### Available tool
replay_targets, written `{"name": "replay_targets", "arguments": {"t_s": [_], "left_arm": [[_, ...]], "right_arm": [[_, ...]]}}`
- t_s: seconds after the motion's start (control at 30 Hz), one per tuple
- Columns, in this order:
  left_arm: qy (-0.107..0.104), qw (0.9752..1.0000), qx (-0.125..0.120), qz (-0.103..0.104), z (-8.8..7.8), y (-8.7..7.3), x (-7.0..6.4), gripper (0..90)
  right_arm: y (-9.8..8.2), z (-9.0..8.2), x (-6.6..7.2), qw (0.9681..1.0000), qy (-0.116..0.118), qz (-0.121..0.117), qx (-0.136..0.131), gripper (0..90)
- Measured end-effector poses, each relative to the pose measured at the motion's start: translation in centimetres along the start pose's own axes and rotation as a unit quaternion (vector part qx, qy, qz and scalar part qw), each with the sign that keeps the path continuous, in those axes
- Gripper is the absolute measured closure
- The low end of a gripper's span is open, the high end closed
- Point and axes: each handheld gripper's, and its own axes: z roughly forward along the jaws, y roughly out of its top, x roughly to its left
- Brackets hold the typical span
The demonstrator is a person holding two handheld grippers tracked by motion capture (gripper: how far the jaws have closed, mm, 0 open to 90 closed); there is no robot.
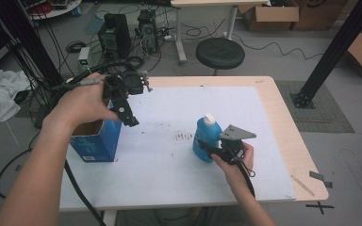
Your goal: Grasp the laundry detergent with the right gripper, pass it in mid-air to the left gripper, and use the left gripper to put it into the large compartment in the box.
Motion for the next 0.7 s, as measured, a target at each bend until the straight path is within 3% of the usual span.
{"name": "replay_targets", "arguments": {"t_s": [0.5,0.7], "left_arm": [[-0.002,1.0,-0.002,0.002,0.0,0.2,0.1,0.3],[0.0,1.0,-0.008,0.004,-0.4,0.4,0.1,0.3]], "right_arm": [[0.3,-0.1,-0.6,0.9996,0.027,-0.008,0.004,45.0],[1.3,-0.5,-1.0,0.9989,0.044,-0.012,0.002,45.0]]}}
